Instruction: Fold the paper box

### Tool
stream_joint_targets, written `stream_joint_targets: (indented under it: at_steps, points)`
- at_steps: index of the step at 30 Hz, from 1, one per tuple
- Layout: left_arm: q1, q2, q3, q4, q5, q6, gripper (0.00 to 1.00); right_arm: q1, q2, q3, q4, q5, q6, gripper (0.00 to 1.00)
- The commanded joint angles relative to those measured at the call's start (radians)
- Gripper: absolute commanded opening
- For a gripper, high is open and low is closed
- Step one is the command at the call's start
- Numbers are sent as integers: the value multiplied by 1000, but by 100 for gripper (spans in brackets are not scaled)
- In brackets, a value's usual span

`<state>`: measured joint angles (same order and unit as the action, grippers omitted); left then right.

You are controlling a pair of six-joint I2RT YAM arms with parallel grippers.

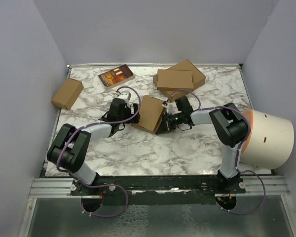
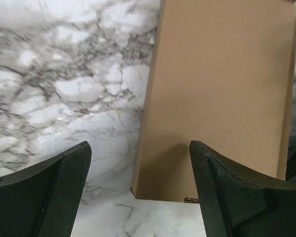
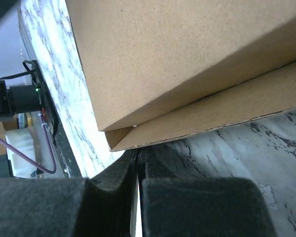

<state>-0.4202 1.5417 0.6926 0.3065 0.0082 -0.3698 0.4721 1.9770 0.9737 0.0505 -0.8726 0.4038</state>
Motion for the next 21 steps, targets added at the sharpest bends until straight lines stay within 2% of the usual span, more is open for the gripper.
stream_joint_targets:
  at_steps: [1, 8, 12, 21]
  points:
    - [3, 73, 34, -42, 162, -38, 81, 9, 17, 37, -50, 60, -47, 2]
    - [2, 115, 1, -24, 264, -94, 46, 35, -31, 72, -140, 134, -82, 2]
    - [-20, 90, -42, -12, 258, -147, 43, 39, -60, 73, -184, 172, -72, 2]
    - [-95, 44, -98, -22, 190, -300, 43, 44, -43, 128, -296, 170, -9, 3]
